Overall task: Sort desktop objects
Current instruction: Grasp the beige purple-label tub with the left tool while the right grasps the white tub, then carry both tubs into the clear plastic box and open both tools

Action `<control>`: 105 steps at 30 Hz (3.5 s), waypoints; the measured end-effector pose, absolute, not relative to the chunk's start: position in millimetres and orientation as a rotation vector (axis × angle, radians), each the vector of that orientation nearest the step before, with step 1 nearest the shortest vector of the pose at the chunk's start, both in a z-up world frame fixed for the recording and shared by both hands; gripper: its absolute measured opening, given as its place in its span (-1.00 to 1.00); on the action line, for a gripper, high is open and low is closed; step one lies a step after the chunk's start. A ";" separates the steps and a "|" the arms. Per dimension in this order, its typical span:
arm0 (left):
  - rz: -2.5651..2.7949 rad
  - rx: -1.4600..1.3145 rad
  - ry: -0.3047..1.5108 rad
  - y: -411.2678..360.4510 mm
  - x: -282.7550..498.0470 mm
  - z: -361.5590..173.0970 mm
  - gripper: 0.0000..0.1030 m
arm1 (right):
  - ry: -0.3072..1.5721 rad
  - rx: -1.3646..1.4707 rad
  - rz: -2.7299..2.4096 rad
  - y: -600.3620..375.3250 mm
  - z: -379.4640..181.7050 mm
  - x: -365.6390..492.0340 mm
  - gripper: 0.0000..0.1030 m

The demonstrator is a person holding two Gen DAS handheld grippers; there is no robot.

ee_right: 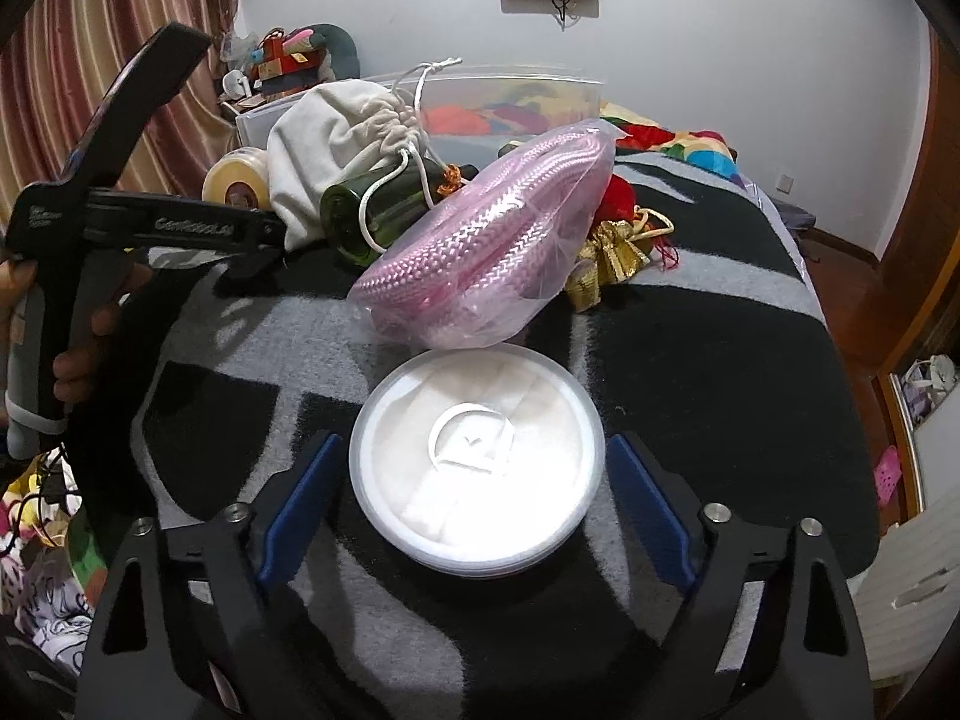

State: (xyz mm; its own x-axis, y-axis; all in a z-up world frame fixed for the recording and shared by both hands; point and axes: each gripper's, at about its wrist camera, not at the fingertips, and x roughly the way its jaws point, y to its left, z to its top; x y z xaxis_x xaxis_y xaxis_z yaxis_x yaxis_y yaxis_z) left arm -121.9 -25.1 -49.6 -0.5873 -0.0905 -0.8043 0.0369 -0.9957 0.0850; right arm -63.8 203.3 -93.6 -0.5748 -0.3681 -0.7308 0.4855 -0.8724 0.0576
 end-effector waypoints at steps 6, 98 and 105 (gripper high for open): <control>-2.751 1.318 -0.034 -27.8 -108.6 -43.8 0.36 | 0.226 1.052 -2.404 203.7 -90.1 -59.6 0.21; -2.849 1.710 -0.078 -45.5 -249.3 2.8 0.33 | 0.549 1.195 -2.097 93.3 -37.5 -314.7 0.21; -2.844 1.722 -0.118 -38.3 -251.4 -1.5 0.33 | 0.577 1.223 -2.083 90.9 -41.9 -317.5 0.21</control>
